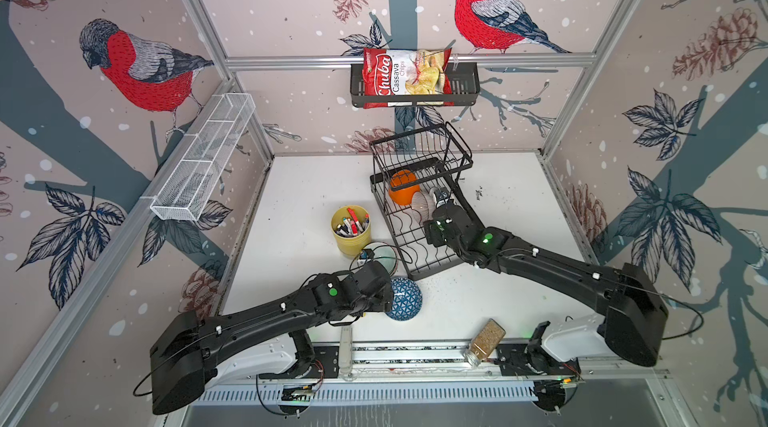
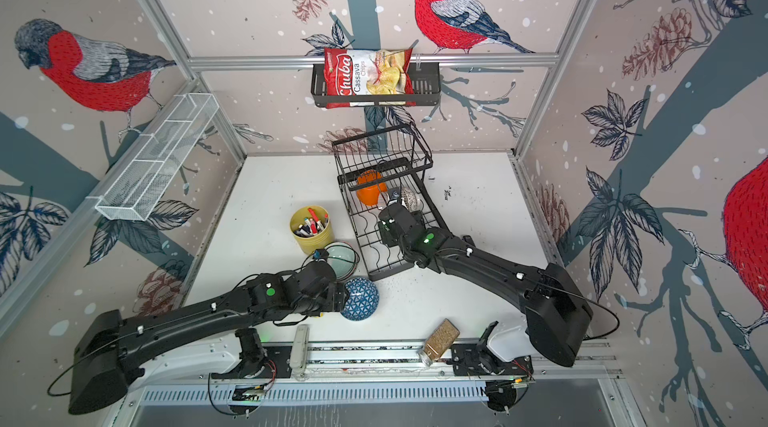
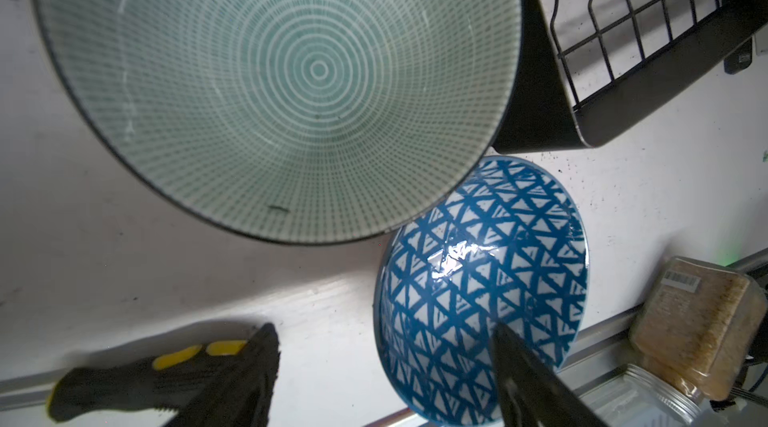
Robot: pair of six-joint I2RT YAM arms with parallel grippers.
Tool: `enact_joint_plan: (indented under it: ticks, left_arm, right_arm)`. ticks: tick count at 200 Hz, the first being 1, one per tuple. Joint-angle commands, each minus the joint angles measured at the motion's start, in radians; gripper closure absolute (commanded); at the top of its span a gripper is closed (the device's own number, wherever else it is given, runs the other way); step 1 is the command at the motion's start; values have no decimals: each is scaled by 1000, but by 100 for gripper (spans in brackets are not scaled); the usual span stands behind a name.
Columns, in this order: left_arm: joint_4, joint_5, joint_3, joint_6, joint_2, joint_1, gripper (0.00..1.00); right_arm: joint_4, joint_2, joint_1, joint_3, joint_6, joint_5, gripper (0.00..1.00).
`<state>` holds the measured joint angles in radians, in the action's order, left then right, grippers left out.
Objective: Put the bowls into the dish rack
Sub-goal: 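Grip the rim of the blue triangle-patterned bowl with the left gripper, then lift the blue bowl with the left gripper toward the rack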
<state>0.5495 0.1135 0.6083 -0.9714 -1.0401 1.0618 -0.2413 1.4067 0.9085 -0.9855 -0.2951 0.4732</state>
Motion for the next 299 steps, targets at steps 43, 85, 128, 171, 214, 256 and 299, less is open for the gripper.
enact_joint_plan:
  ticks: [43, 85, 128, 171, 214, 256, 299]
  left_arm:
    - [-17, 16, 37, -17, -126, 32, 35]
    - [4, 13, 83, 6, -227, 32, 63]
    - [3, 8, 98, 23, -277, 33, 75]
    - [16, 11, 105, 30, -290, 33, 88]
    - [29, 10, 100, 58, -281, 33, 100]
    - [68, 29, 105, 103, -240, 38, 100]
    - [82, 45, 120, 140, -130, 41, 100]
  right_arm:
    - [26, -21, -12, 27, -31, 3, 20]
    - [23, -35, -17, 40, -35, 5, 20]
    - [11, -39, -23, 35, -29, 5, 20]
    - [7, -27, -27, 25, -27, 3, 20]
    - [1, -9, -27, 19, -27, -1, 20]
    - [-25, -9, -27, 7, -33, -19, 20]
    - [-49, -31, -27, 1, -46, -41, 20]
